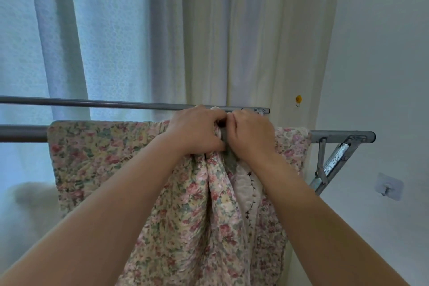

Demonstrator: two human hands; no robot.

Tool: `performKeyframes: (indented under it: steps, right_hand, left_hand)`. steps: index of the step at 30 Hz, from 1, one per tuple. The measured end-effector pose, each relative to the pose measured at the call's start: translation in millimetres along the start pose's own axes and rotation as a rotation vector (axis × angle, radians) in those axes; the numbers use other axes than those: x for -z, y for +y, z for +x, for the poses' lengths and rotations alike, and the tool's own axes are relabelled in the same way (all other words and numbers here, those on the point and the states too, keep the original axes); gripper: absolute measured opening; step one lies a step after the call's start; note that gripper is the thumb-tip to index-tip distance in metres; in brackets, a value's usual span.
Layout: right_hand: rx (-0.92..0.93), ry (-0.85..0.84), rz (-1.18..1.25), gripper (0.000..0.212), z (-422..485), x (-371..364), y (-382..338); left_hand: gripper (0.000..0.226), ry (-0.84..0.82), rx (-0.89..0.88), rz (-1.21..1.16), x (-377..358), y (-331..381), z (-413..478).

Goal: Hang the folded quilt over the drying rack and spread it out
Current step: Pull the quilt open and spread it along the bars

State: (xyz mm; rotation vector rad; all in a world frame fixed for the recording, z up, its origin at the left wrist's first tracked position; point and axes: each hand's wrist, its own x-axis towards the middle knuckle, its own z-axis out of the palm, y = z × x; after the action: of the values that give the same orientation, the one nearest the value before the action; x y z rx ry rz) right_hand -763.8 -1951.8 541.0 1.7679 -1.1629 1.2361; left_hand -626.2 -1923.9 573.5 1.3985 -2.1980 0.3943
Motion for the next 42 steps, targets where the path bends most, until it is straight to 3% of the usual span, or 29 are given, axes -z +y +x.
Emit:
performKeyframes:
  steps: [16, 26, 32, 39, 42]
  right_hand:
    - [0.023, 0.102, -0.104, 0.042, -10.8, -11.9, 4.2]
    - [0.012, 0.092, -0.084, 0.044, -11.3, -15.5, 6.3]
    - [0.012, 0.104, -0.065, 0.043, -11.7, -11.3, 8.6]
    - [-0.048, -0.071, -0.082, 0.039, -6.8, -3.8, -5.4]
    - [0.002, -0.054, -0.121, 0.030, 1.3, -0.6, -30.5]
  left_hand:
    - [0.028, -0.063, -0.036, 0.012, 22.7, -27.0, -10.1]
    - [0.050, -0.132, 0.094, 0.073, 59.6, -63.7, -30.1]
    - [0.042, -0.233, 0.184, 0.232, 47.6, -35.6, -33.4]
    - [0.047, -0.128, 0.148, 0.401, 34.9, -34.8, -47.7]
    - [0.049, -0.136, 0.169, 0.386, 31.6, -31.5, -44.2]
